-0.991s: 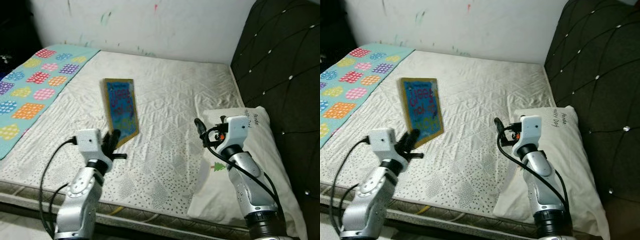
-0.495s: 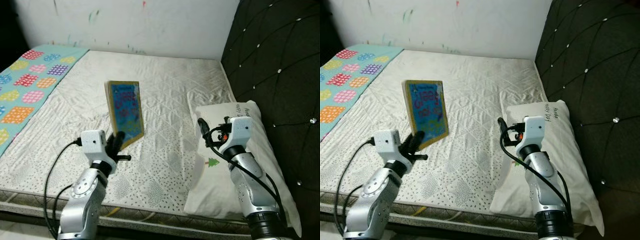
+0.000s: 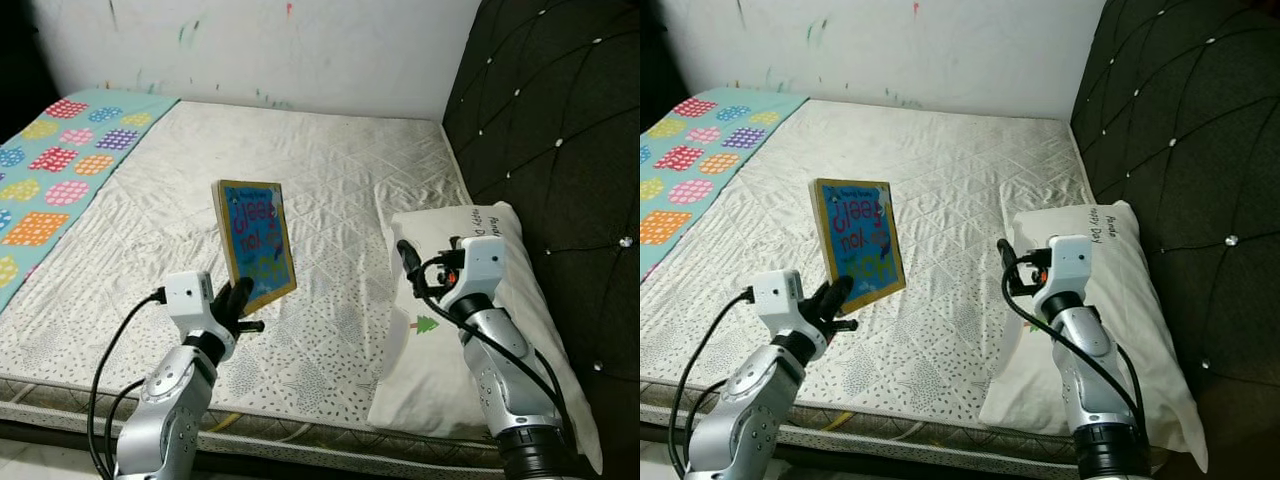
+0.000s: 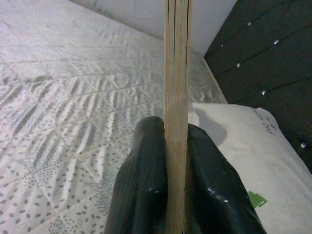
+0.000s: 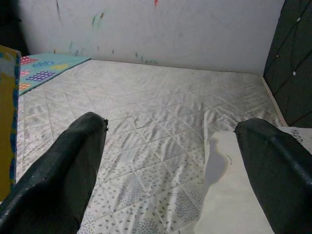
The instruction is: Clean up the room
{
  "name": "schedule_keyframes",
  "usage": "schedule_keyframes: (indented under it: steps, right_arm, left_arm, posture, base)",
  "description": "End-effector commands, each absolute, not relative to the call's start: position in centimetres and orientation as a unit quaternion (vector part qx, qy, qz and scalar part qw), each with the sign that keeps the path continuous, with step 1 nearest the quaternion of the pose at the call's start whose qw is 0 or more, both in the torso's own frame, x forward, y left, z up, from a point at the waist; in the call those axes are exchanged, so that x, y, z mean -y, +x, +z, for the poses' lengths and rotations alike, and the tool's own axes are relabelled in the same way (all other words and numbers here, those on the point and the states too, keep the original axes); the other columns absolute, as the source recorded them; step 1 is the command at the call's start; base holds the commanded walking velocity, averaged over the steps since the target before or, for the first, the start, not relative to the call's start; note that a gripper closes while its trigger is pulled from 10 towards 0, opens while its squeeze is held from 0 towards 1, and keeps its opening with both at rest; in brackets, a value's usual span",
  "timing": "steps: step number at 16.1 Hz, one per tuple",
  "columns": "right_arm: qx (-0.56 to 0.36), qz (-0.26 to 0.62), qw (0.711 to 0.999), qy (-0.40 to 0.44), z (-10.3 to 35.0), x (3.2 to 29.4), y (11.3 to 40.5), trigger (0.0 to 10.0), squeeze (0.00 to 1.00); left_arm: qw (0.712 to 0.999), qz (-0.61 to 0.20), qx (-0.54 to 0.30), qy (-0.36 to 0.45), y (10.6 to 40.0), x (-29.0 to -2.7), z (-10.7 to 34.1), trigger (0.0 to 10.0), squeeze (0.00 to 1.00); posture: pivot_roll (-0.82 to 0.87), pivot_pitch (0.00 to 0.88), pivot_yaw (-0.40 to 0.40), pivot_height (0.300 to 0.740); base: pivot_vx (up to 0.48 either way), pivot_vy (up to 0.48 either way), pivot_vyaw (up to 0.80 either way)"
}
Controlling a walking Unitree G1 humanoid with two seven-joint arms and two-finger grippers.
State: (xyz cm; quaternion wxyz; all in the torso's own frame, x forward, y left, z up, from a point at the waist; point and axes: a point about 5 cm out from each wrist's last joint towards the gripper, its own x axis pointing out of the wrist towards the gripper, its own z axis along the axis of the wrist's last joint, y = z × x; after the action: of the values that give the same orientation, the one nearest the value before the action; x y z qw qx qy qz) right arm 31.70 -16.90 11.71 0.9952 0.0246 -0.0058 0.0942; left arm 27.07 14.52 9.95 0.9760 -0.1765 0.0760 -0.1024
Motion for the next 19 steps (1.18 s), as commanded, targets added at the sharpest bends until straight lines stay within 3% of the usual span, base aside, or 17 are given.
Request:
schedule_keyframes:
  steps: [1, 7, 12, 15, 17, 19]
  right_arm:
    - [0.004, 0.092, 0.995, 0.024, 11.8, 17.1, 31.7, 10.0, 0.0]
    - [-0.001, 0.089, 0.996, 0.027, 11.6, 17.1, 31.6, 10.0, 0.0]
    - [-0.001, 0.088, 0.996, 0.027, 11.6, 17.2, 31.7, 10.0, 0.0]
    - [-0.001, 0.088, 0.996, 0.026, 11.7, 17.2, 31.7, 10.0, 0.0]
    - [-0.002, 0.088, 0.996, 0.025, 11.7, 17.3, 31.7, 10.0, 0.0]
    - [-0.003, 0.091, 0.996, 0.021, 11.7, 17.4, 31.7, 10.0, 0.0]
  left_arm:
    - [0.977, -0.11, -0.049, -0.175, 27.2, -14.5, 11.2, 10.0, 0.0]
    - [0.977, -0.114, -0.04, -0.176, 27.2, -14.5, 11.6, 10.0, 0.0]
    - [0.977, -0.121, -0.038, -0.173, 27.2, -14.3, 11.7, 10.0, 0.0]
    - [0.979, -0.115, -0.036, -0.166, 27.2, -14.4, 11.7, 10.0, 0.0]
    - [0.984, -0.076, -0.047, -0.154, 27.3, -15.2, 11.3, 10.0, 0.0]
    - [0.99, -0.105, -0.052, -0.079, 26.8, -16.5, 11.2, 10.0, 0.0]
  posture:
    - [-0.02, 0.0, -0.046, 0.74]
    - [-0.03, 0.001, -0.044, 0.74]
    - [-0.03, 0.001, -0.046, 0.74]
    - [-0.03, 0.0, -0.047, 0.74]
    - [-0.03, 0.005, -0.057, 0.74]
    - [-0.02, 0.015, -0.064, 0.74]
  base:
    - [0.0, 0.0, 0.0]
    - [0.0, 0.0, 0.0]
    - [0.0, 0.0, -0.71]
    - [0.0, 0.0, 0.0]
    - [0.0, 0.0, 0.0]
    - [0.0, 0.0, 0.0]
